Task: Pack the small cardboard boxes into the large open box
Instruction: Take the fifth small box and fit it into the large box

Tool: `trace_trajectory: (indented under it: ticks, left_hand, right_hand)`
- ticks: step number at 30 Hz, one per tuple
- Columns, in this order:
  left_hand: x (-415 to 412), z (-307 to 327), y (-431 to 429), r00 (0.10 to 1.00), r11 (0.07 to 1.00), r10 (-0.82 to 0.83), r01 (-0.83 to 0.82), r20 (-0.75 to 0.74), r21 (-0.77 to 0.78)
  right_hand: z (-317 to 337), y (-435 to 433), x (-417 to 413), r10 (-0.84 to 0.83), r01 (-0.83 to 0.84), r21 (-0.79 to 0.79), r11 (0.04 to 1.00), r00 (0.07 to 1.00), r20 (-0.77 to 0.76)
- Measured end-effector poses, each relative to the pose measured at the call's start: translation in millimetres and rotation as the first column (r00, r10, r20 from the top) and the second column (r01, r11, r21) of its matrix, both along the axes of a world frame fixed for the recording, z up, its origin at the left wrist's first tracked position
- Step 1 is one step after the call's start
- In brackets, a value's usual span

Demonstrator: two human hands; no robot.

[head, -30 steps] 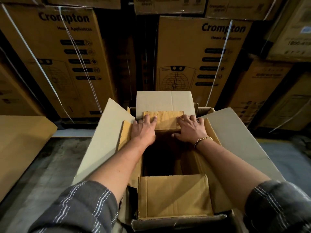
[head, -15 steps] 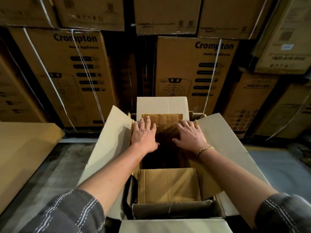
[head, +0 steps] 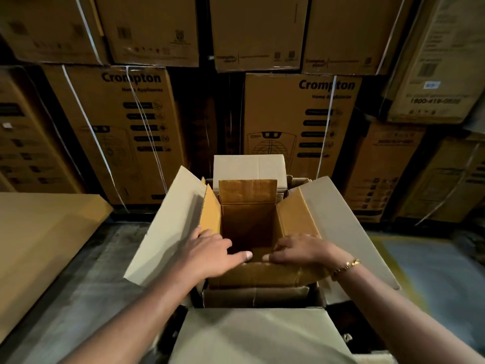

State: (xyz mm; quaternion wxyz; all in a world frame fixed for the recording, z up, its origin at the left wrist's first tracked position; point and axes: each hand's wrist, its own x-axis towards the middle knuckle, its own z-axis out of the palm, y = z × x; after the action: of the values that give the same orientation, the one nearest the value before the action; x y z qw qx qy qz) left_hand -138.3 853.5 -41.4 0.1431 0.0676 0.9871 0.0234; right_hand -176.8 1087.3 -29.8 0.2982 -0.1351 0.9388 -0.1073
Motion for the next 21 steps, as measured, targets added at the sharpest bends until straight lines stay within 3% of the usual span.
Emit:
trace_trajectory:
  ticks: [3,13,21]
  left_hand:
    - [35,-5,-11,0.995,0.998,-0.041,0.044,0.094,-0.034]
    - [66,-43,-18,0.984,0.999,0.042,-0.039,0.175,-0.020]
    - [68,-36,-20,0.997,0.999,0.043,-0.043,-0.057,0.004]
  right_hand:
    - [-10,15,42,0.061,-0.043,0.141,0.989,0.990,-0.125]
    - [-54,32,65,0.105,-0.067,0.196,0.978,0.977,-0.187]
    - [-46,34,72,0.077,-0.054,0.065,0.996,0.894,-0.442]
